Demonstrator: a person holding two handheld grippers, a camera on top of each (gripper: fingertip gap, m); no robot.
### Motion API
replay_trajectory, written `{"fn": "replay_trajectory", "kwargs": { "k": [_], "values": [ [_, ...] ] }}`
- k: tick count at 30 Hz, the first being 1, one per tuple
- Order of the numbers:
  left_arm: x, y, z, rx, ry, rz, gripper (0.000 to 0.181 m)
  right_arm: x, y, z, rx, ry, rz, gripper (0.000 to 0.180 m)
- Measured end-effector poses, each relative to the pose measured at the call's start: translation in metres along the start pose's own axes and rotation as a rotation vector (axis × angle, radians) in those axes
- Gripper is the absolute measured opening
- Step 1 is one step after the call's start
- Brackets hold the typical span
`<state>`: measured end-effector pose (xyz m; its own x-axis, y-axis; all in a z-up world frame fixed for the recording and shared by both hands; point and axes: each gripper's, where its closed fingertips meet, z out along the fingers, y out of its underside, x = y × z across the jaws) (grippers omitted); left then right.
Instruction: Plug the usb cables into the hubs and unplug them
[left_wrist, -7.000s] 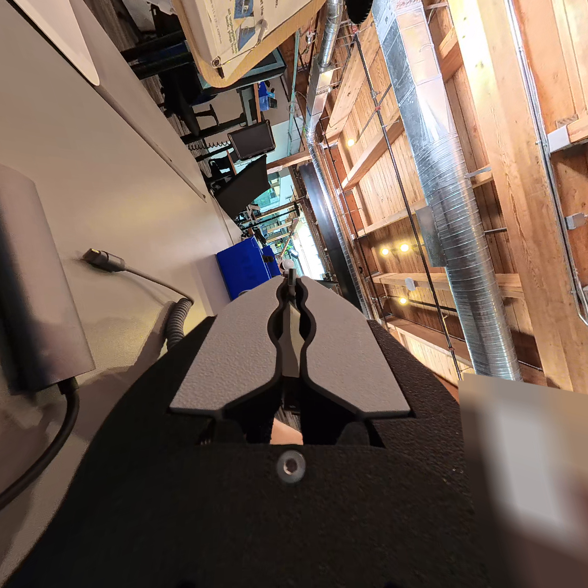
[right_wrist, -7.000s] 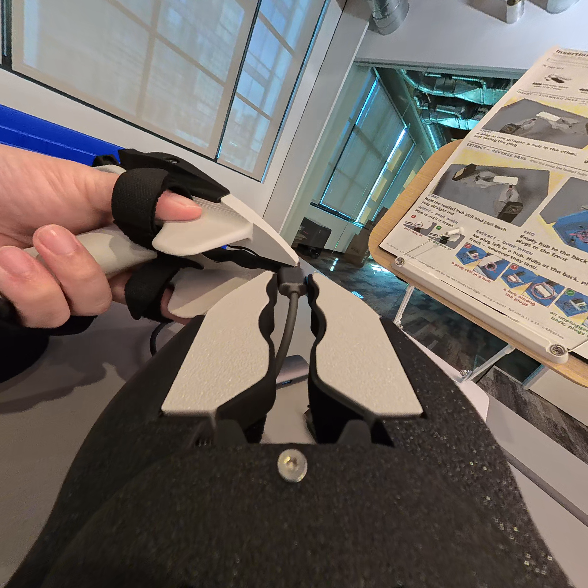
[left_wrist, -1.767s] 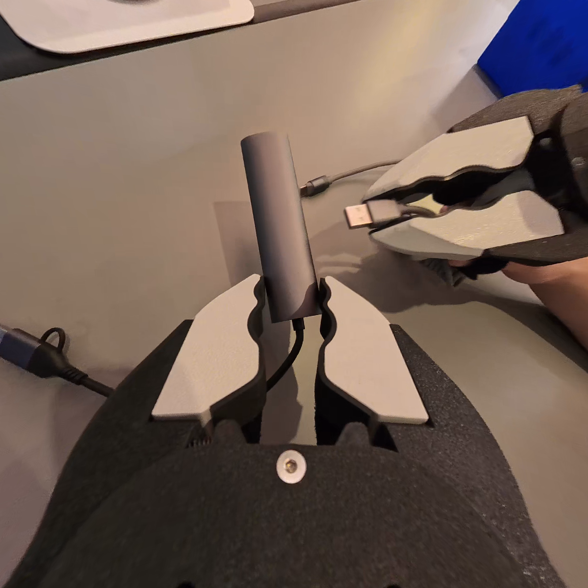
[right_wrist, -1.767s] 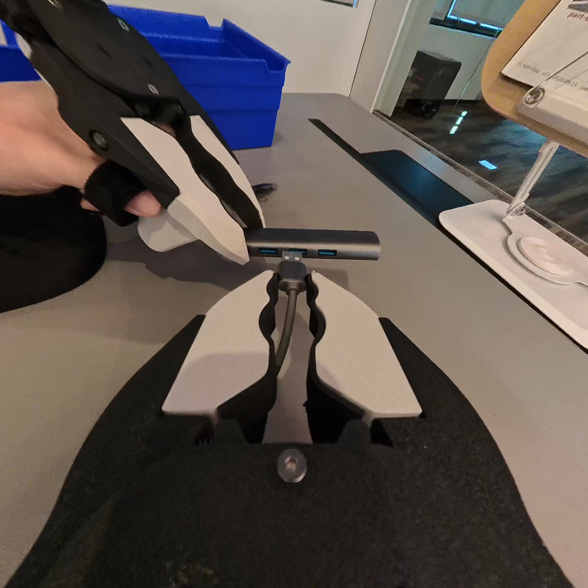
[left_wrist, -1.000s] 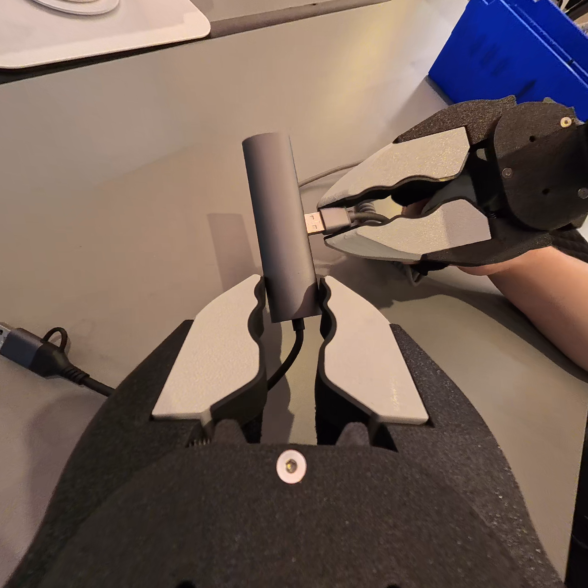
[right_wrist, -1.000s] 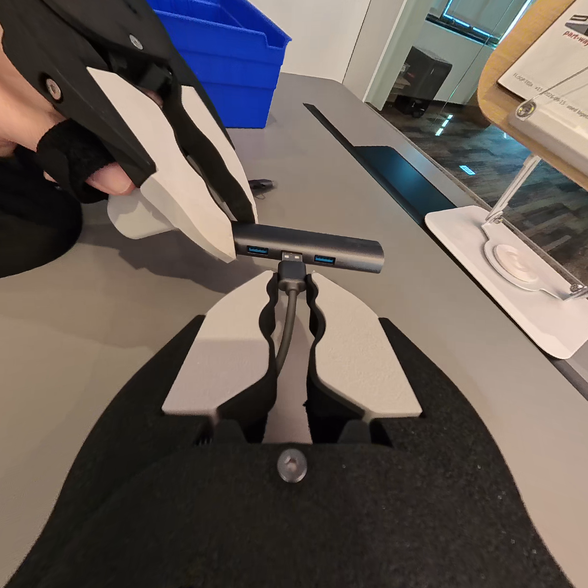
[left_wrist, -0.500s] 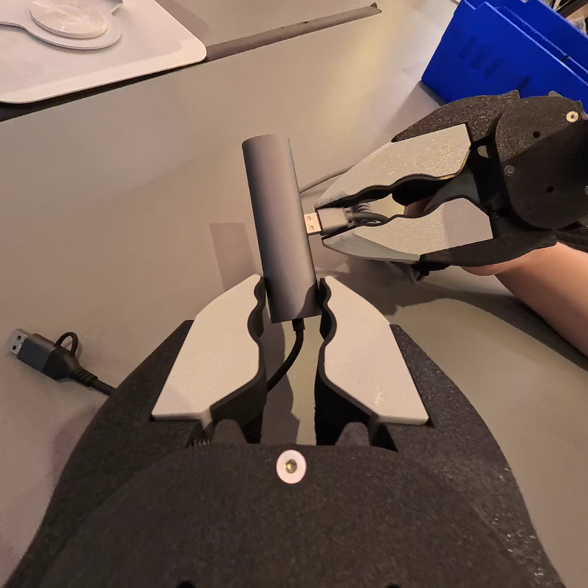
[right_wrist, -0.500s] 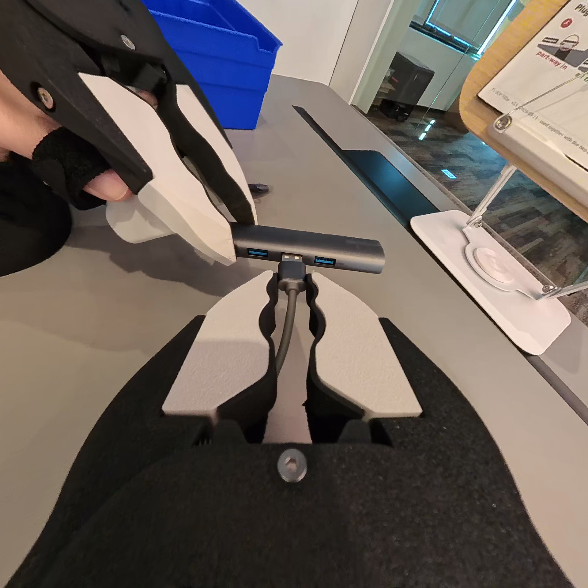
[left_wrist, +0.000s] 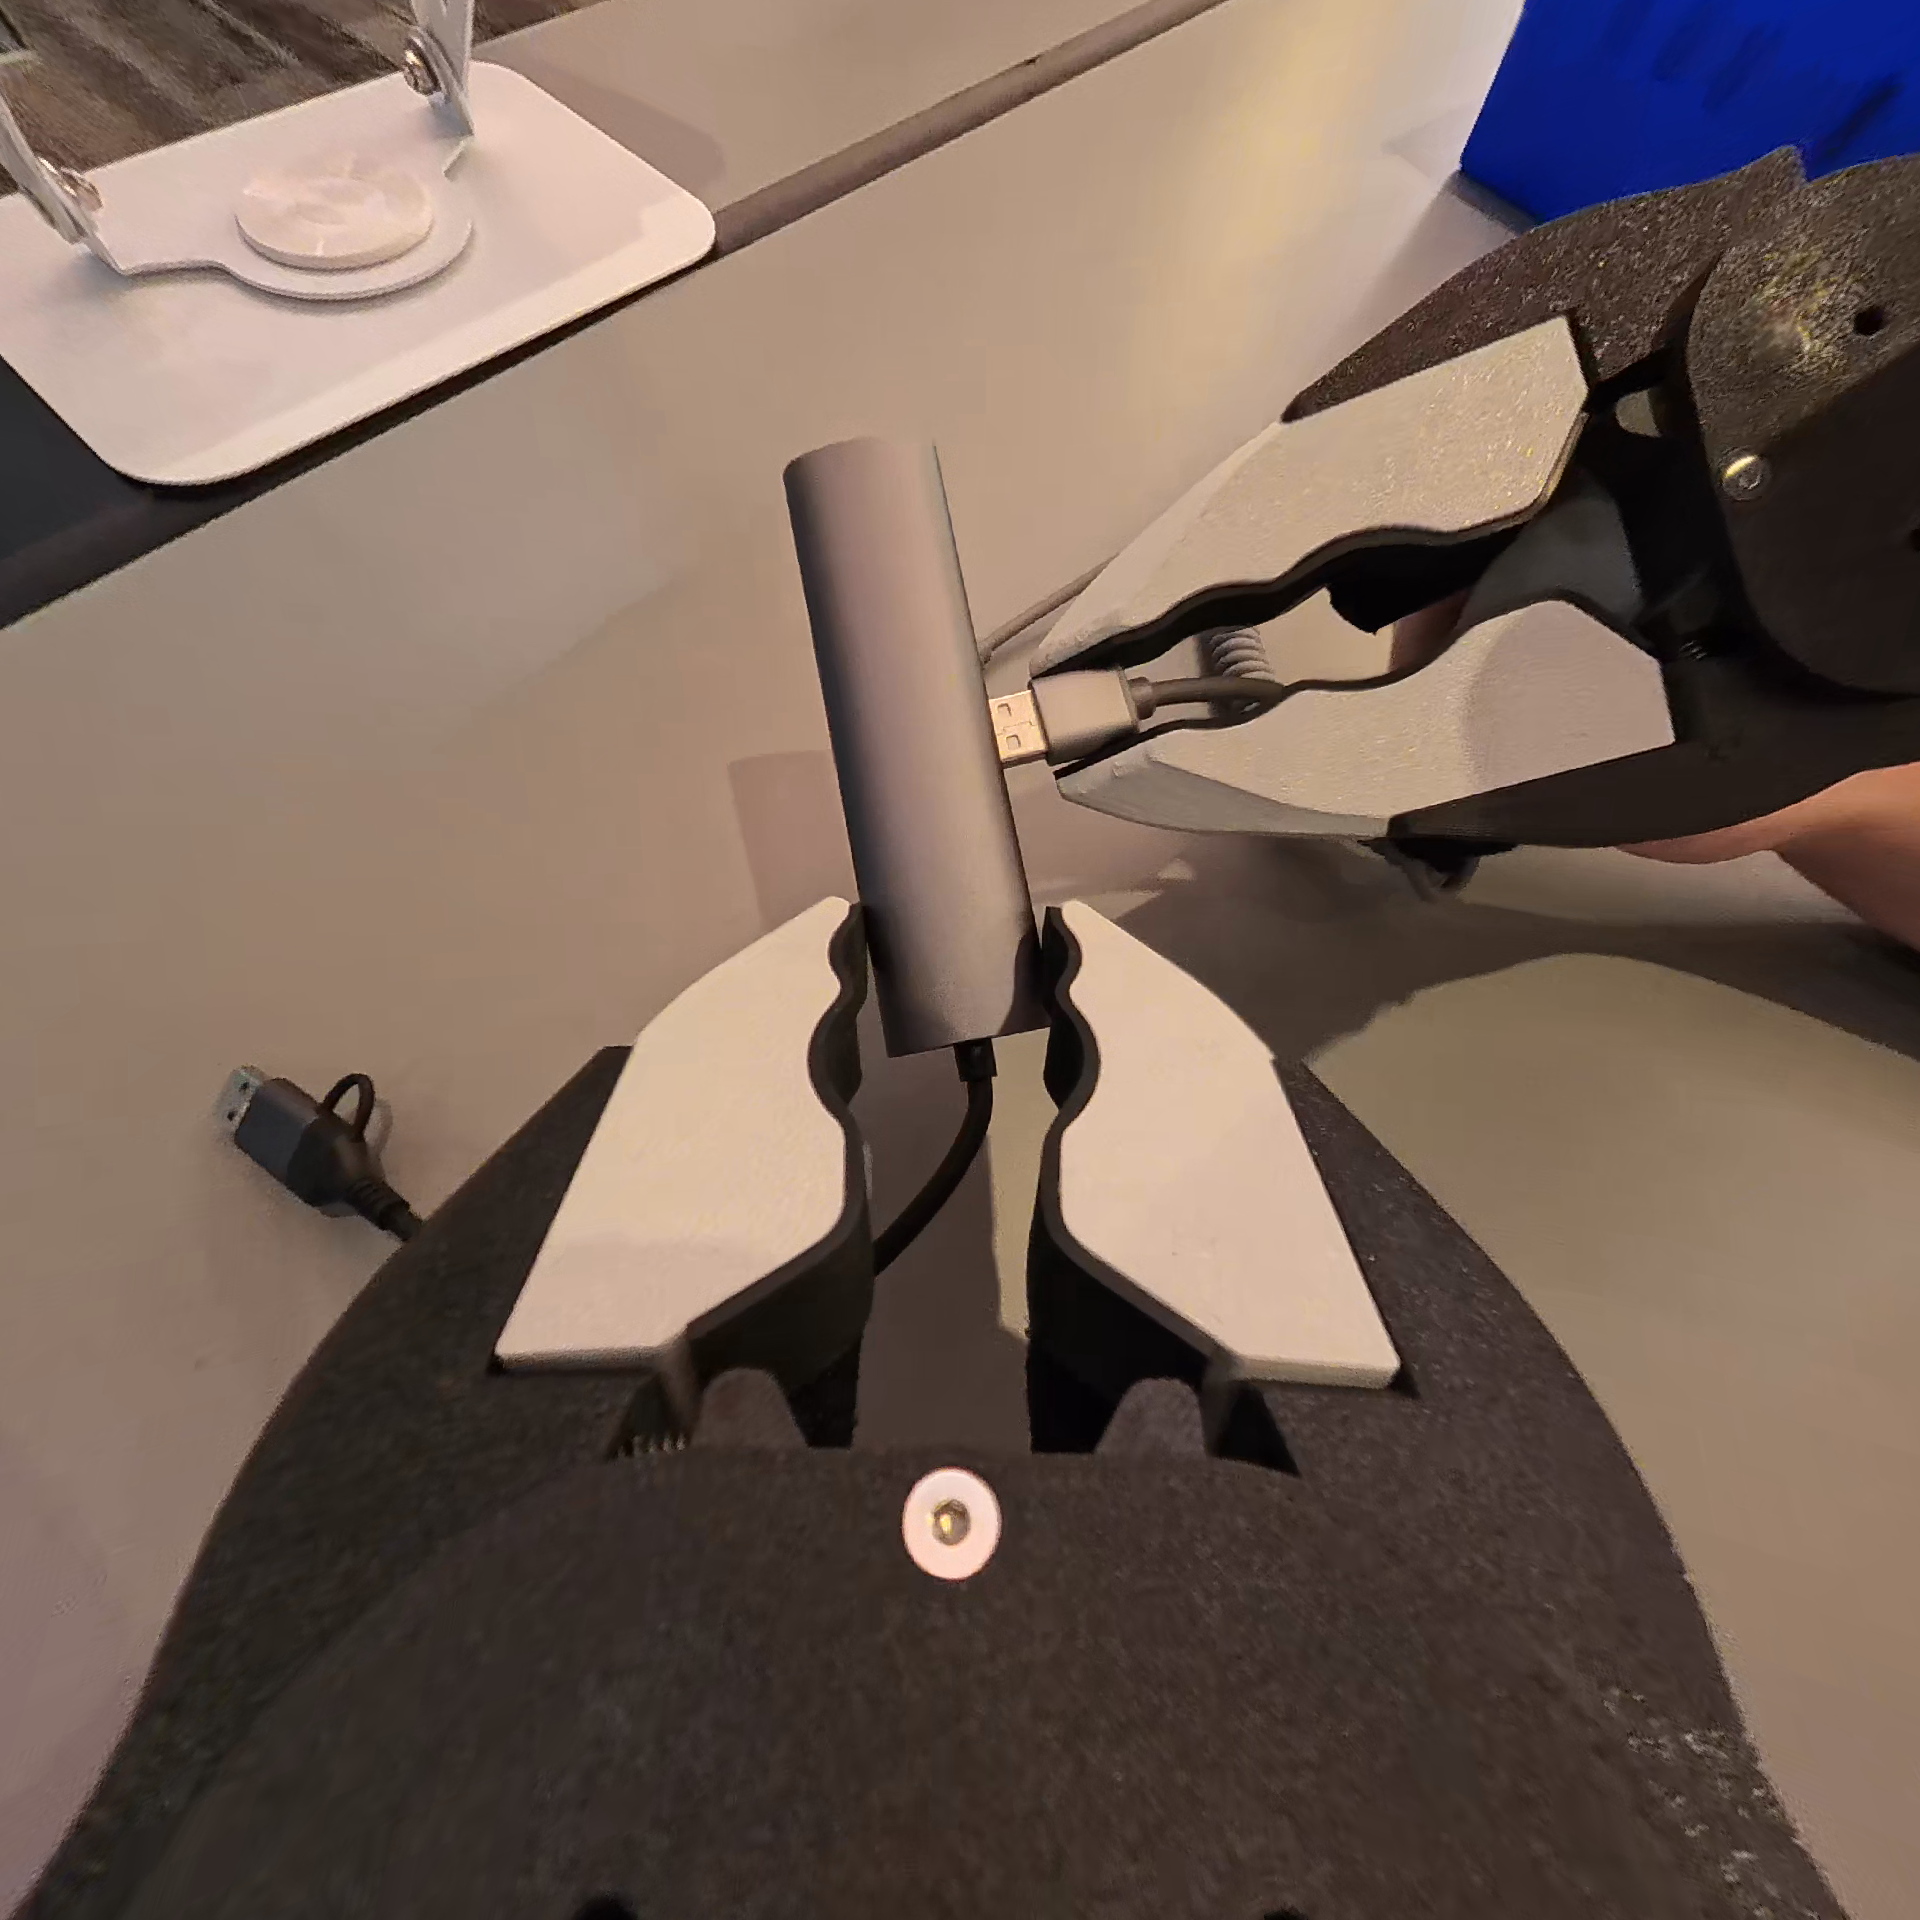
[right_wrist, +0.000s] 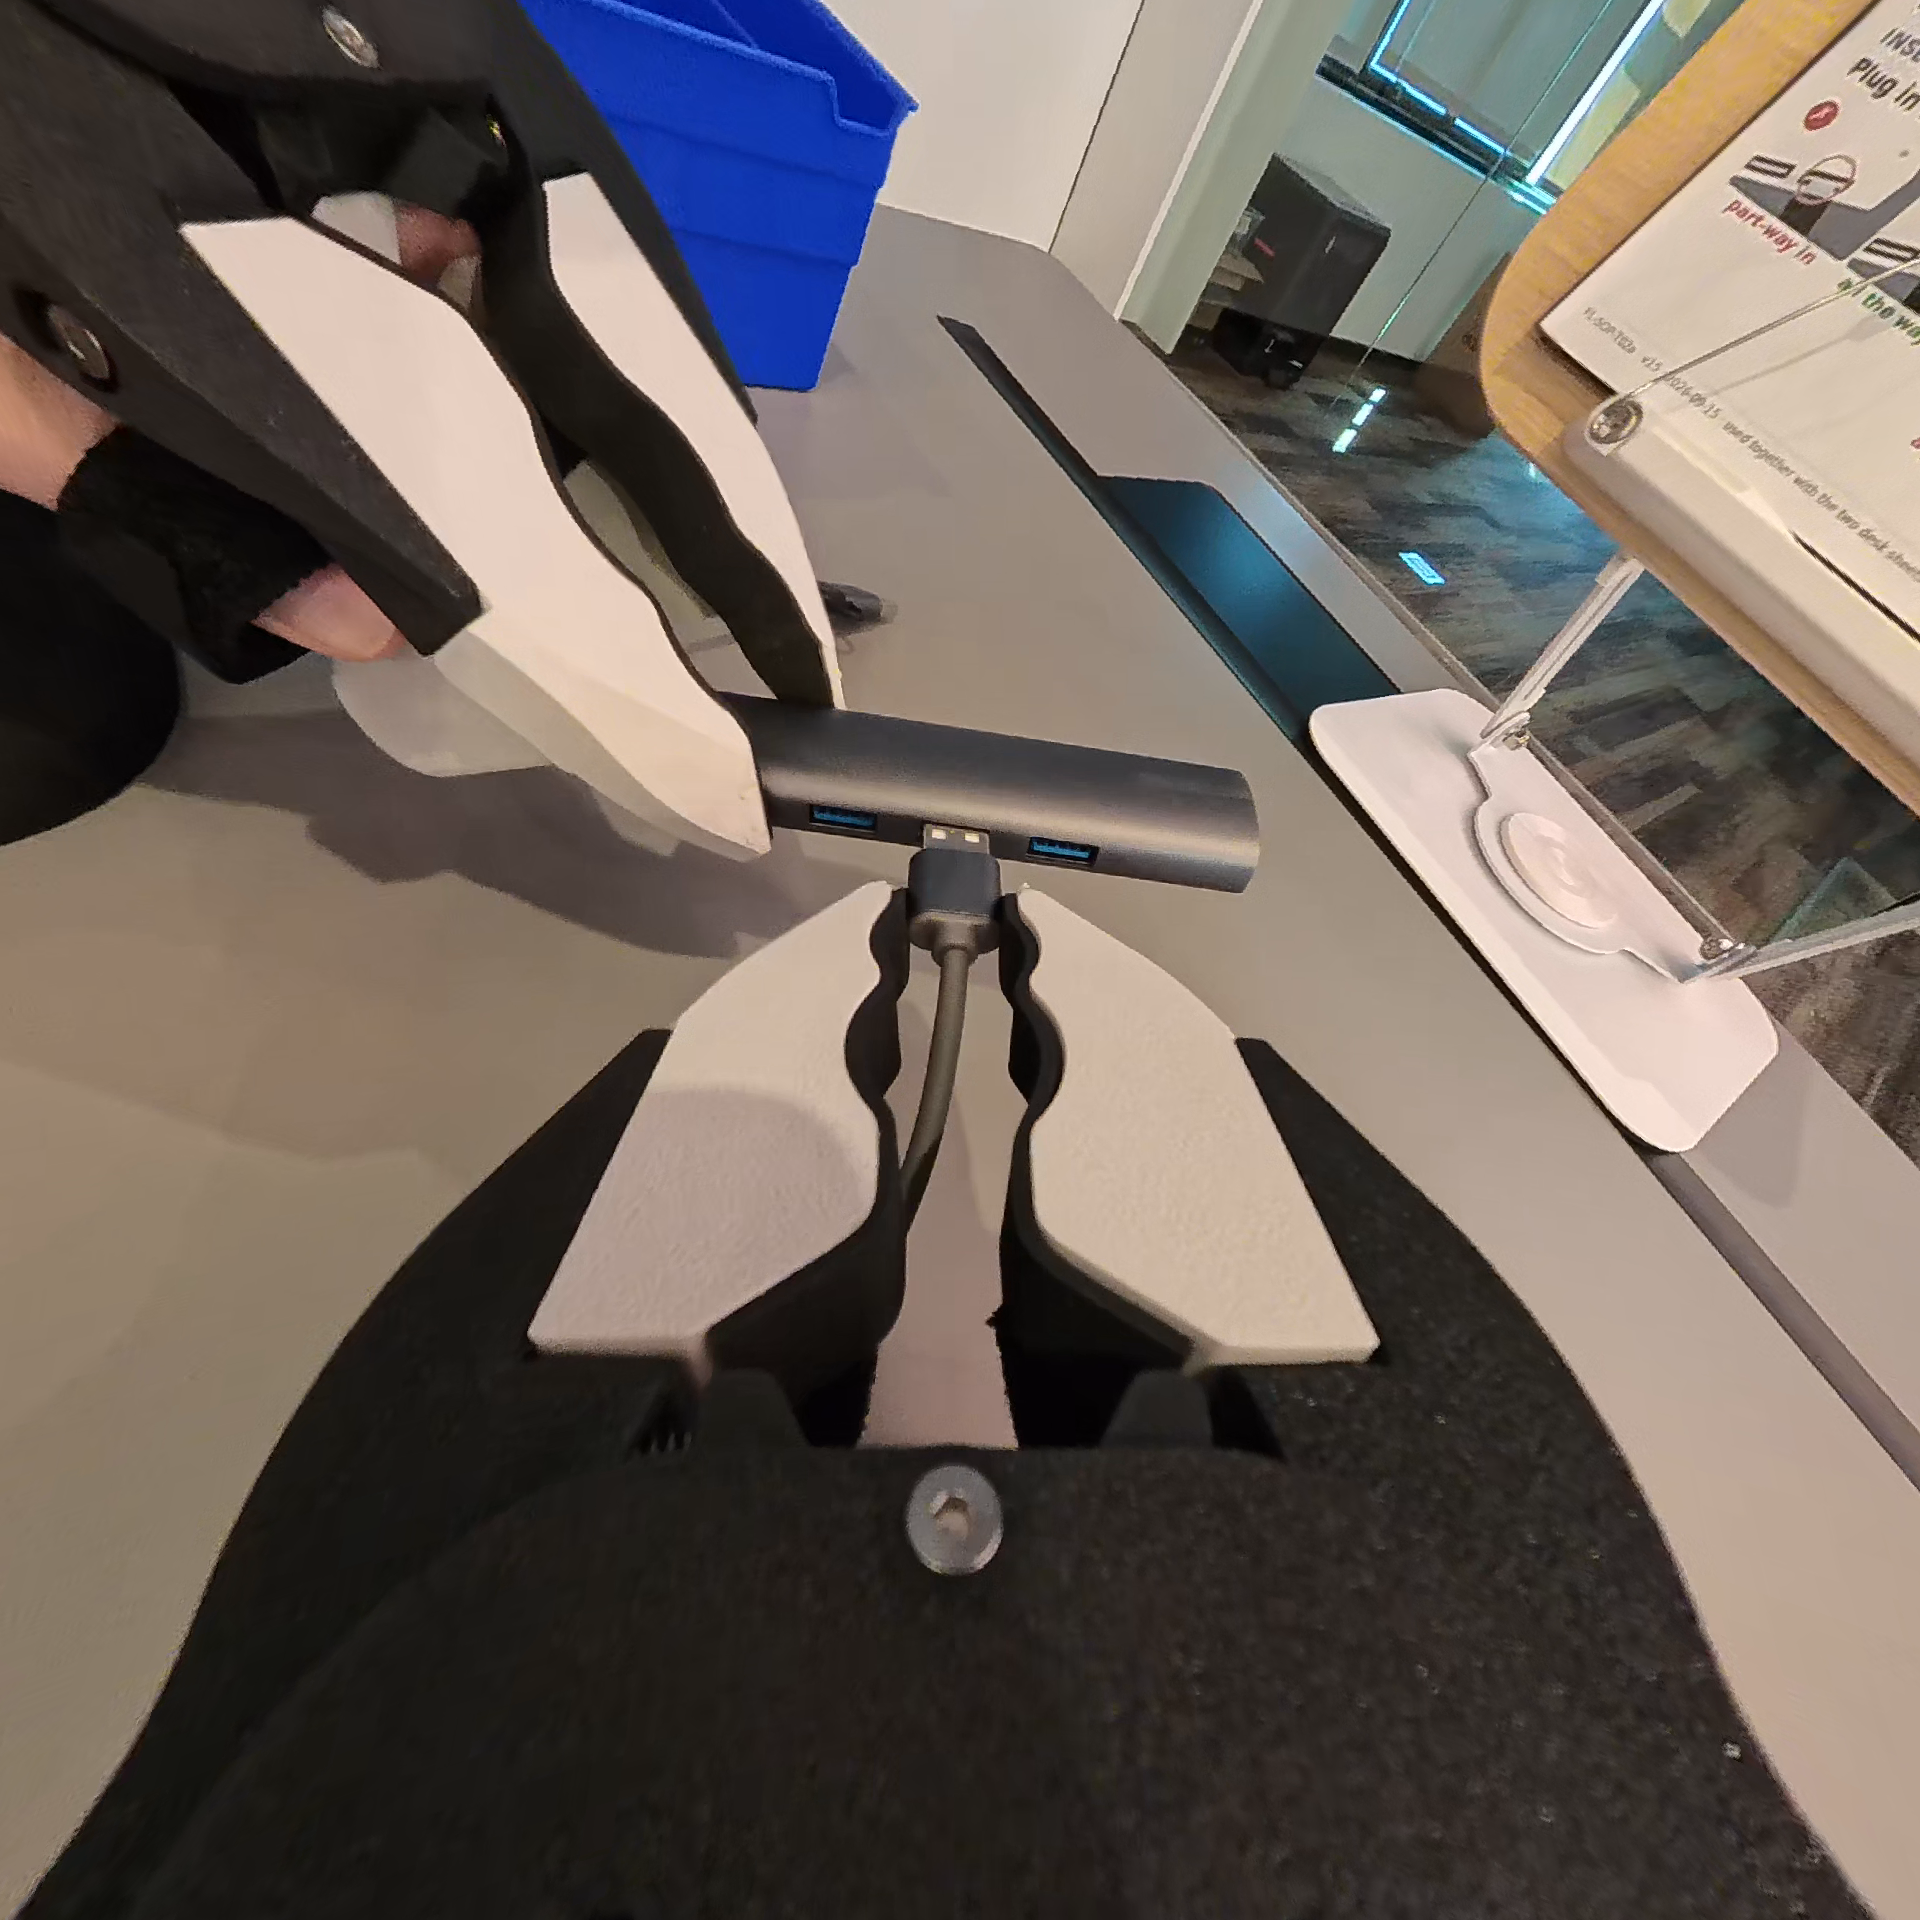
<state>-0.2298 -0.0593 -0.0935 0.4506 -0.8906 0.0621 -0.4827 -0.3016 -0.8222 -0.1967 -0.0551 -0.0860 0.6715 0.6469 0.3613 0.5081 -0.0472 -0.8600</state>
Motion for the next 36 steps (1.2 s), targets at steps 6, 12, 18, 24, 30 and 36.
{"fn": "replay_trajectory", "kwargs": {
  "k": [6,12,18,24,30,36],
  "values": [
    [-0.001,-0.001,-0.001,0.006,-0.018,0.016,0.032,0.001,-0.002,0.0,0.004,0.03,0.003,0.016],
    [0.002,-0.005,-0.001,0.041,0.035,-0.05,0.032,0.004,-0.007,-0.002,0.045,0.065,-0.02,0.016],
    [0.005,-0.007,-0.003,0.049,0.04,-0.018,0.032,0.004,-0.01,-0.005,0.082,0.056,-0.046,0.016],
    [0.005,-0.005,-0.002,0.028,0.0,0.042,0.032,0.003,-0.009,-0.006,0.071,0.059,-0.086,0.016],
    [0.006,-0.006,-0.003,0.026,-0.023,0.105,0.032,0.002,-0.008,-0.008,0.079,0.042,-0.103,0.016],
    [0.004,-0.005,-0.004,0.015,-0.039,0.111,0.032,0.001,-0.007,-0.006,0.068,0.081,-0.114,0.016]
  ]
}}
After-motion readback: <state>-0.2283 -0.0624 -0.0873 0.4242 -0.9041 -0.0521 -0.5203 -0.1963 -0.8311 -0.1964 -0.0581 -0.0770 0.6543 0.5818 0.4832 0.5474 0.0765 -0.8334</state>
